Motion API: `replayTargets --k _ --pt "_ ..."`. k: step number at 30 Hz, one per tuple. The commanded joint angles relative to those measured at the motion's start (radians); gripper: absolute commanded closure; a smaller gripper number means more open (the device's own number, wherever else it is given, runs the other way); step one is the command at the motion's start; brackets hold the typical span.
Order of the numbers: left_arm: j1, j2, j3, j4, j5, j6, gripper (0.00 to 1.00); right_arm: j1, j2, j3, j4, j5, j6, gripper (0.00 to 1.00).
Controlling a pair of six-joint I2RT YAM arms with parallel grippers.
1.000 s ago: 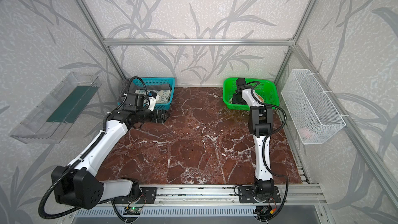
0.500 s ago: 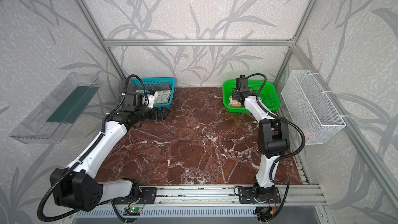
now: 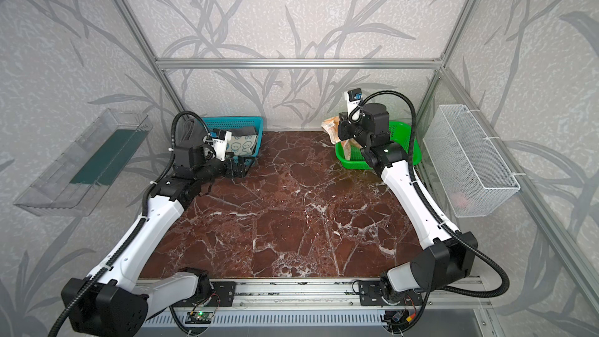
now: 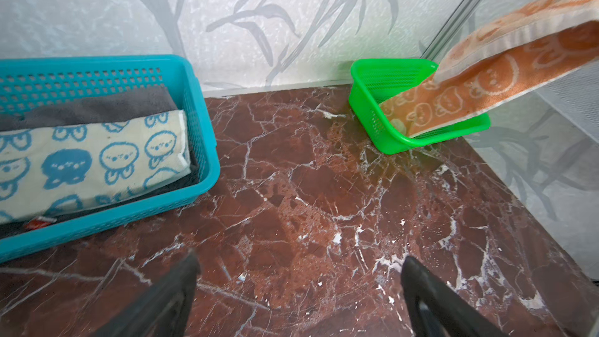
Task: Fold and stack the towels
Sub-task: 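Lift the orange towel out of the green basket with the right gripper, then lay the orange towel on the table middle with the right gripper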
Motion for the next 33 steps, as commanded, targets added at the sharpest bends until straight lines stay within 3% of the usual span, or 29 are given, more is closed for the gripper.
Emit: replayTargets --k 1,5,12,16,20,27,33 --pt "-0.020 -0.038 -0.062 0.130 0.113 0.026 0.01 0.057 -0.017 0.101 -0.134 -0.201 -0.027 1.00" --pt "-0.057 -0.119 -0.175 0.263 0.150 0.098 0.01 0.129 -0.037 0.121 -0.187 -0.256 -0.007 1.00" --pt "-0.141 -0.212 -0.393 0.439 0.102 0.215 0.01 0.135 -0.088 -0.166 -0.015 -0.346 0.339 1.00" --pt "-0.223 -0.181 -0.550 0.702 0.044 0.206 0.01 0.134 -0.090 -0.338 0.075 -0.317 0.482 1.00" --pt "-0.317 -0.107 -0.554 0.639 -0.027 0.308 0.01 0.120 -0.059 -0.441 0.081 -0.293 0.590 1.00" --pt "-0.385 0.011 -0.517 0.577 -0.038 0.364 0.01 0.036 0.005 -0.532 -0.120 -0.299 0.590 1.00" --pt "-0.400 0.104 -0.425 0.504 -0.054 0.422 0.01 -0.029 0.033 -0.611 -0.295 -0.165 0.481 1.00"
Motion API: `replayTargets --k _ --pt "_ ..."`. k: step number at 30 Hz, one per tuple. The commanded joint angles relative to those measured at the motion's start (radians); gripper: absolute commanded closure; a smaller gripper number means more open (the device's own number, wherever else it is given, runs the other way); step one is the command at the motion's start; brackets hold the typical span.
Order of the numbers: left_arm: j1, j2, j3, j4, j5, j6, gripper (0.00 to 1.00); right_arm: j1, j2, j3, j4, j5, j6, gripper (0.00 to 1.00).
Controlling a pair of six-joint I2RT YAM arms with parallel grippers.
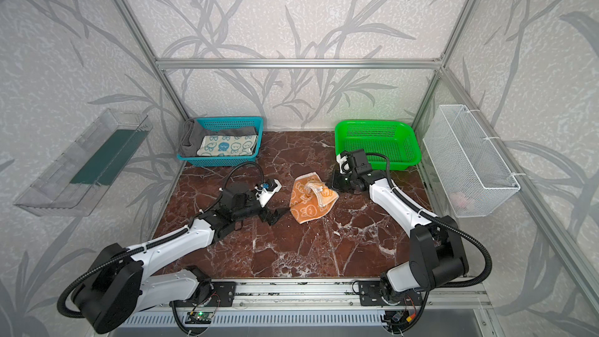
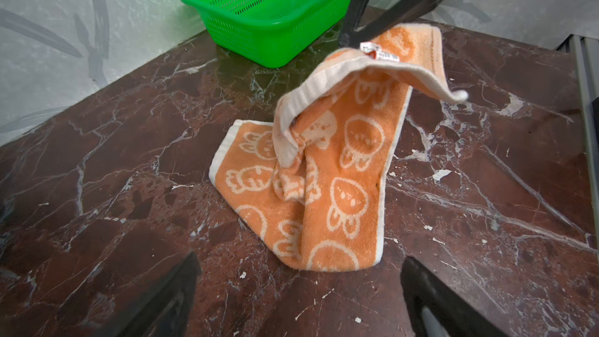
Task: Fold and stack the towels
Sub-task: 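Lay the orange towel on the table middle with the right gripper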
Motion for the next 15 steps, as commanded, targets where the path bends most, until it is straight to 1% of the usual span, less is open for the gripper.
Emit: replayTargets --k 1,3,5,8,10,12,15 --pt "-0.005 0.027 0.063 -0.017 -0.006 0.062 0.01 -0.030 0.009 -0.046 -0.130 0.082 -0.064 1.00" --pt "-0.007 0.052 0.082 -0.016 0.016 0.068 0.02 -0.043 0.011 -0.060 -0.150 0.124 -0.086 0.99" --pt "-0.009 0.090 0.108 -0.022 0.030 0.091 0.02 -0.048 0.016 -0.055 -0.182 0.182 -0.110 0.85" --pt "-0.016 0.142 0.157 -0.069 0.027 0.150 0.02 -0.051 0.003 -0.039 -0.219 0.230 -0.147 0.63" --pt "-0.018 0.170 0.181 -0.077 0.029 0.170 0.03 -0.051 -0.021 -0.033 -0.232 0.251 -0.178 0.52" --pt "-0.018 0.197 0.202 -0.072 0.040 0.179 0.03 -0.049 -0.052 -0.025 -0.231 0.244 -0.237 0.46" --pt "-0.017 0.226 0.230 -0.086 0.047 0.195 0.04 -0.012 -0.106 -0.026 -0.204 0.229 -0.355 0.45"
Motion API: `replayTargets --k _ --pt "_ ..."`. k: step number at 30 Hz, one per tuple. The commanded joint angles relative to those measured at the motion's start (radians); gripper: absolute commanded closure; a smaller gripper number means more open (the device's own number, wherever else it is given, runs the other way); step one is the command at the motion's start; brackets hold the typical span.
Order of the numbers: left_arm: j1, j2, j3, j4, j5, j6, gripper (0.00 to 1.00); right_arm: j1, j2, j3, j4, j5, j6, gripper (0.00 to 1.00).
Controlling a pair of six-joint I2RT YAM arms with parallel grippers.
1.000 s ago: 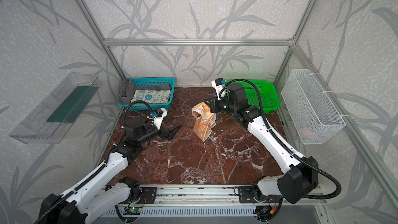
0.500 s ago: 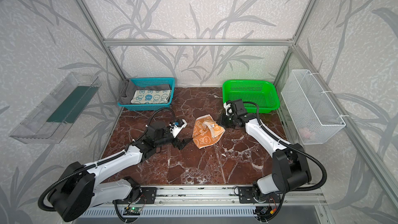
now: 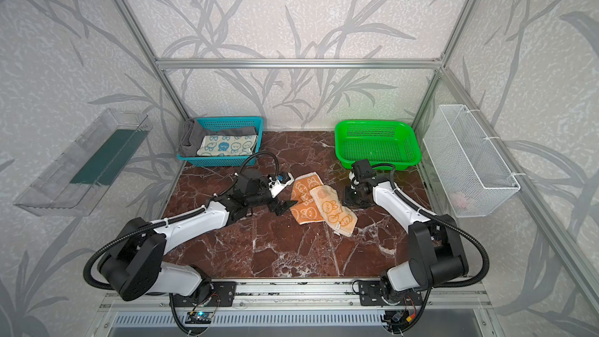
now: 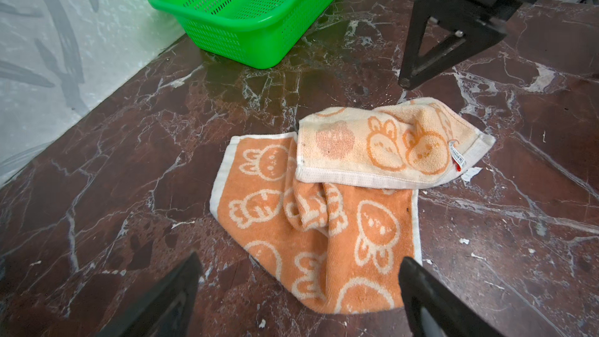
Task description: Fold and stack the towels
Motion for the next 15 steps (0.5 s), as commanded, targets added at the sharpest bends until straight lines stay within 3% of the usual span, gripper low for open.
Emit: replayTargets --k 1,5,8,15 --pt "-0.005 0.019 0.044 -0.024 0.017 0.058 0.04 0.061 -0.084 0.028 0.007 0.026 -0.176 0.45" --pt "-0.001 -0.016 0.001 0.052 -0.049 -0.007 0.04 0.230 -0.105 0.002 0.071 0.160 -0.312 0.45" --pt "0.019 -0.068 -0.036 0.093 -0.055 -0.056 0.03 0.317 -0.094 -0.031 0.145 0.194 -0.353 0.47" --pt "0.103 -0.209 -0.094 0.014 -0.045 -0.100 0.02 0.396 0.033 -0.039 0.254 0.270 -0.237 0.50"
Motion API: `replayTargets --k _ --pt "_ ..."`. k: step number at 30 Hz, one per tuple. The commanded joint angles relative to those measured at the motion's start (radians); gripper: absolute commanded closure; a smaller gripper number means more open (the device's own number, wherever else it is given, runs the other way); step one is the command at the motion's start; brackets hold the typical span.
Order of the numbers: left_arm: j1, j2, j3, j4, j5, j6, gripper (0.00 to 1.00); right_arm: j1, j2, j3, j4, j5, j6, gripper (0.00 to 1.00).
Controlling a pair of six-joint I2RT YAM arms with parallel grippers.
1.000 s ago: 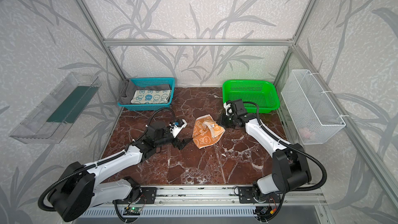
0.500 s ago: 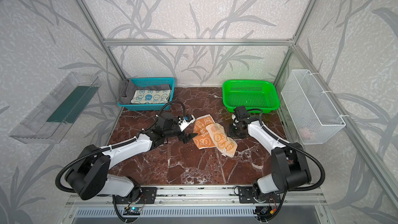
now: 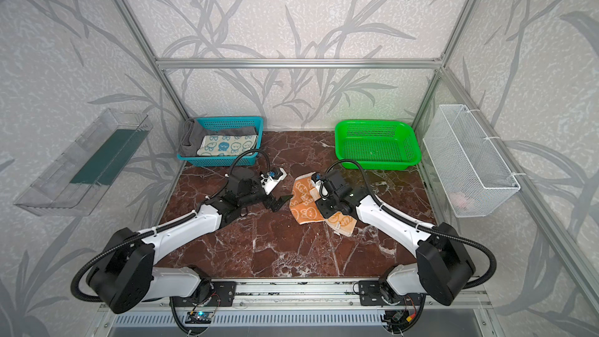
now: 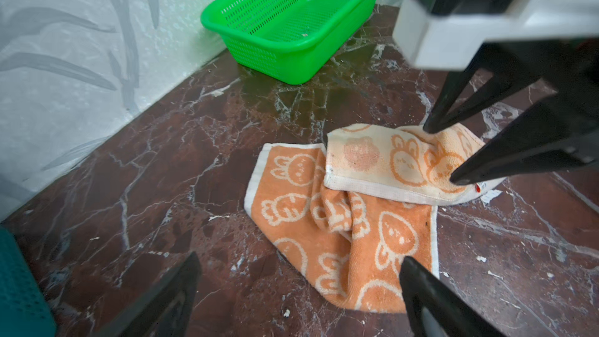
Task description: Fold and stack the towels
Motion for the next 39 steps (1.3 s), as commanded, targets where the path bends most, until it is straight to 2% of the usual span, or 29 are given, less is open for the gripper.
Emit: replayTargets --k 1,5,12,16,21,23,28,31,33,36,39 --pt "0.050 -0.083 -0.035 -0.028 0.006 -0.041 0.02 0.027 0.065 -0.013 0.076 0.086 0.045 0.48" --pt "0.117 -0.168 -0.074 -0.029 0.026 -0.093 0.01 0.050 0.138 -0.008 0.100 0.110 0.063 0.43" --pt "0.156 -0.240 -0.102 -0.071 0.029 -0.095 0.01 0.051 0.240 0.036 0.041 0.215 0.120 0.46" --pt "0.156 -0.248 -0.108 -0.082 0.037 -0.093 0.01 0.051 0.234 0.059 0.013 0.233 0.109 0.56" --pt "0.157 -0.229 -0.098 -0.079 0.052 -0.090 0.01 0.050 0.206 0.045 0.040 0.242 0.090 0.83" --pt "0.157 -0.222 -0.101 -0.068 0.057 -0.095 0.01 0.050 0.211 0.061 0.017 0.240 0.081 0.89" --pt "0.159 -0.219 -0.099 -0.068 0.058 -0.096 0.01 0.050 0.203 0.052 0.018 0.215 0.092 0.81" --pt "0.159 -0.224 -0.099 -0.073 0.057 -0.099 0.01 0.048 0.218 0.056 0.003 0.205 0.105 0.62" --pt "0.159 -0.222 -0.098 -0.077 0.057 -0.100 0.01 0.040 0.243 0.076 -0.033 0.203 0.125 0.57" --pt "0.159 -0.219 -0.096 -0.082 0.061 -0.102 0.01 0.023 0.275 0.100 -0.068 0.160 0.154 0.60" --pt "0.159 -0.212 -0.093 -0.084 0.068 -0.101 0.01 0.021 0.278 0.095 -0.056 0.141 0.156 0.74"
